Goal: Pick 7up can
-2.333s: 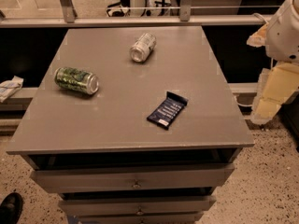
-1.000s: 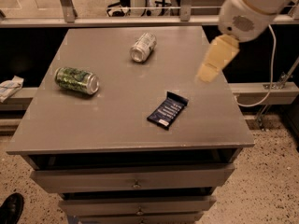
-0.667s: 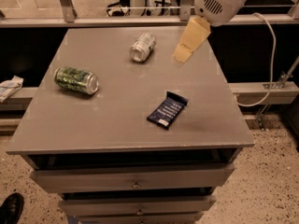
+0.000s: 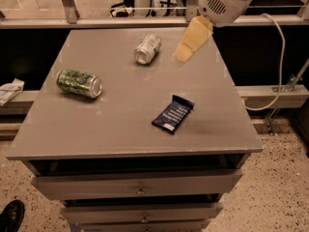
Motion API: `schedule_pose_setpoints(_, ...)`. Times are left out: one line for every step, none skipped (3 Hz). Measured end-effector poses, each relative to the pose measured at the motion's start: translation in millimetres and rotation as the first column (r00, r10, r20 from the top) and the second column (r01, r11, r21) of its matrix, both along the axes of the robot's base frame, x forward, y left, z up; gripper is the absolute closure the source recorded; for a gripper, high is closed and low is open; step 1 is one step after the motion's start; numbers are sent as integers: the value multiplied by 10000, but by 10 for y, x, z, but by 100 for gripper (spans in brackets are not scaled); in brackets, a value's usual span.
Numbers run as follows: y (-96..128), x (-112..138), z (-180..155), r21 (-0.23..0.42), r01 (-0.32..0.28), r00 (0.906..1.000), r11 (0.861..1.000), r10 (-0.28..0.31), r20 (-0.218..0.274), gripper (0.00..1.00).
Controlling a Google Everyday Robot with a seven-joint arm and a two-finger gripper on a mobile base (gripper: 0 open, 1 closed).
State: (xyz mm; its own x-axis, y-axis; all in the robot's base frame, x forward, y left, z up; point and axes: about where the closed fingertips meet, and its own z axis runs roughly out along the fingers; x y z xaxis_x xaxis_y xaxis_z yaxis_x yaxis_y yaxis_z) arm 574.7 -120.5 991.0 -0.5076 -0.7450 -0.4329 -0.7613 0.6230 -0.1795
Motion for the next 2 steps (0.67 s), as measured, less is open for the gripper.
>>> schedule_pose_setpoints(179, 226, -41, 631, 693, 9972, 9956, -709, 238, 0)
schedule_pose_setpoints(365, 673, -100, 1287, 2047, 9775, 9703, -2095, 252, 0)
